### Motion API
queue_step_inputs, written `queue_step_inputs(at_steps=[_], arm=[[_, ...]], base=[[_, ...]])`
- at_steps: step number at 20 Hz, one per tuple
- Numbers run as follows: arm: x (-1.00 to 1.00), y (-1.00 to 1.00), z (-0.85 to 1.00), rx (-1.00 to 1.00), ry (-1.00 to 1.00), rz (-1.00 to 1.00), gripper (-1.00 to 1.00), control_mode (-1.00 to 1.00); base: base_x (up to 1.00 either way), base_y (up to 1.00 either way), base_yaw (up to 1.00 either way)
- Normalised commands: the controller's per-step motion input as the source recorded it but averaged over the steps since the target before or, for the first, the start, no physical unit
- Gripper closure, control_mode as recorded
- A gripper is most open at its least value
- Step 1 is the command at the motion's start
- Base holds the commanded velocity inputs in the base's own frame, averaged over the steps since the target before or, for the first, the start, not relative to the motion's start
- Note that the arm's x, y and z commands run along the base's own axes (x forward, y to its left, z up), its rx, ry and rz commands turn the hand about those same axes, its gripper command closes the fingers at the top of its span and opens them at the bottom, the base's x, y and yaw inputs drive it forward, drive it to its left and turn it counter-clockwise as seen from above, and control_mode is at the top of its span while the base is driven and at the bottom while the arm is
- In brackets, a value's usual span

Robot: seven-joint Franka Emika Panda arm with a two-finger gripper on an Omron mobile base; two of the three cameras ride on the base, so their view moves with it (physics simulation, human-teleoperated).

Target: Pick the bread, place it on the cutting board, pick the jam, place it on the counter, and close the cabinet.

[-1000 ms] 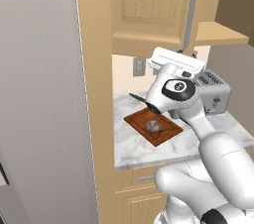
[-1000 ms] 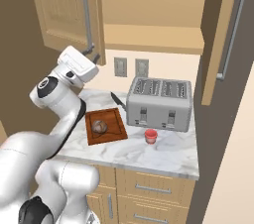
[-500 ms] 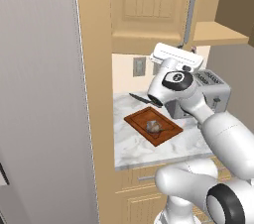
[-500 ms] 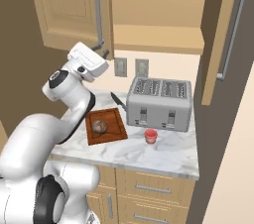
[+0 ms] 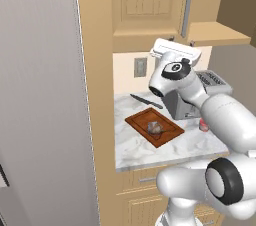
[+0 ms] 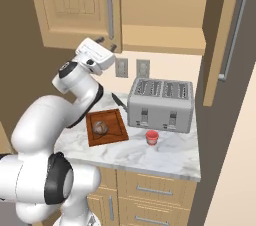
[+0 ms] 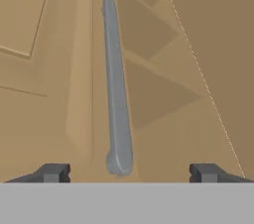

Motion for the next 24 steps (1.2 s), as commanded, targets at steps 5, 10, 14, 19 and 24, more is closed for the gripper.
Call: queue_step_inputs(at_steps=[5,10,14,19,24], arm=[[0.49,-0.01,0.00,0.00,0.01,0.00,-1.00,-1.00],[0.36,-0.05,0.00,0.00,0.04,0.00,-1.00,-1.00],[0.28,-0.05,0.00,0.00,0.04,0.00,-1.00,-1.00],[0.06,-0.01,0.00,0.00,0.02,0.00,-1.00,-1.00],[-0.16,-0.09,0.00,0.00,0.00,0.00,-1.00,-1.00]], base=[[0.00,0.00,0.00],[0.00,0.00,0.00],[0.00,0.00,0.00],[0.00,0.00,0.00],[0.00,0.00,0.00]])
